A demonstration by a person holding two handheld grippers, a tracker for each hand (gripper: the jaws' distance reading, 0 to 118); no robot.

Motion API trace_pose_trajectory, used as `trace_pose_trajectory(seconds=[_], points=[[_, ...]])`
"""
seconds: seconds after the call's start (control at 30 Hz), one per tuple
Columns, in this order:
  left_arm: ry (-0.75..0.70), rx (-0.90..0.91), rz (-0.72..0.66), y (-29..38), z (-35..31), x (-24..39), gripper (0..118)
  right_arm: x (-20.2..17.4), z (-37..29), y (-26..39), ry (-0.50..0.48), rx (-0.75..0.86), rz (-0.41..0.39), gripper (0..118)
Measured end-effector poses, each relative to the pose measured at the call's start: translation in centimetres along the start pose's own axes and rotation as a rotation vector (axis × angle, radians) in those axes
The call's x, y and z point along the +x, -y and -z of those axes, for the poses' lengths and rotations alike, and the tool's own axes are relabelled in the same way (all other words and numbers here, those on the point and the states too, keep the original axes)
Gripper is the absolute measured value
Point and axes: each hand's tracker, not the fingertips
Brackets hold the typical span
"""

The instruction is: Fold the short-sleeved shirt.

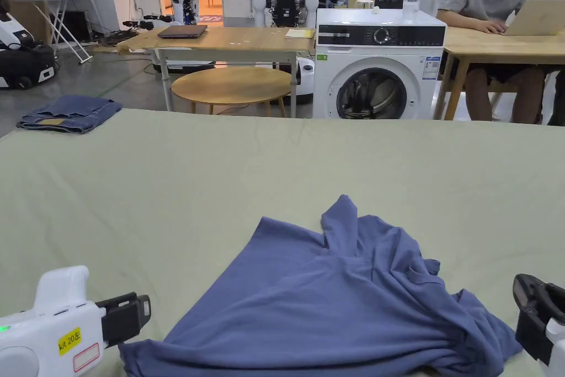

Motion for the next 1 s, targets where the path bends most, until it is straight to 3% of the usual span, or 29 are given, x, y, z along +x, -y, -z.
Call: trace_pose_trajectory(seconds=[0.2, 0.33, 0.37, 0.4, 0.43, 0.6, 0.8, 0.83, 0.9, 0.93, 0.97, 1.0], points=[[0.066, -0.159, -0.044, 2.6, 3.2, 0.8, 72, -0.2, 0.9, 0.5, -0.039, -0.035, 0.007, 0], [0.041, -0.169, -0.008, 3.8, 4.7, 2.0, 70, -0.2, 1.7, 0.7, -0.051, -0.055, -0.002, 0], [0.031, -0.156, 0.002, 3.9, 4.8, 2.1, 46, -0.2, 2.0, 0.6, -0.055, -0.061, -0.002, 0], [0.02, -0.148, -0.012, 3.9, 4.7, 2.1, 11, -0.1, 2.3, 0.6, -0.061, -0.069, -0.003, 0], [0.007, -0.135, -0.037, 3.8, 4.8, 2.1, 0, -0.1, 2.7, 0.5, -0.066, -0.075, -0.003, 0], [0.018, -0.132, -0.017, 3.9, 4.8, 2.5, 0, 0.0, 7.1, -1.3, -0.108, -0.131, -0.04, 0], [0.047, -0.142, -0.053, 3.8, 4.7, 1.9, 0, -0.6, 20.3, -6.5, -0.229, -0.318, -0.123, 0], [0.049, -0.141, -0.06, 3.8, 4.7, 1.8, 0, -0.9, 23.1, -7.5, -0.263, -0.385, -0.137, 9], [0.053, -0.144, -0.065, 4.0, 4.8, 1.7, 0, -1.5, 28.3, -8.4, -0.307, -0.531, -0.129, 77], [0.053, -0.144, -0.064, 4.0, 4.8, 1.7, 0, -1.8, 30.6, -8.4, -0.329, -0.59, -0.122, 103], [0.052, -0.146, -0.063, 4.1, 4.8, 1.7, 0, -2.0, 32.2, -8.5, -0.317, -0.594, -0.128, 115], [0.053, -0.147, -0.063, 4.1, 4.8, 1.8, 0, -2.3, 33.8, -8.4, -0.314, -0.619, -0.132, 115]])
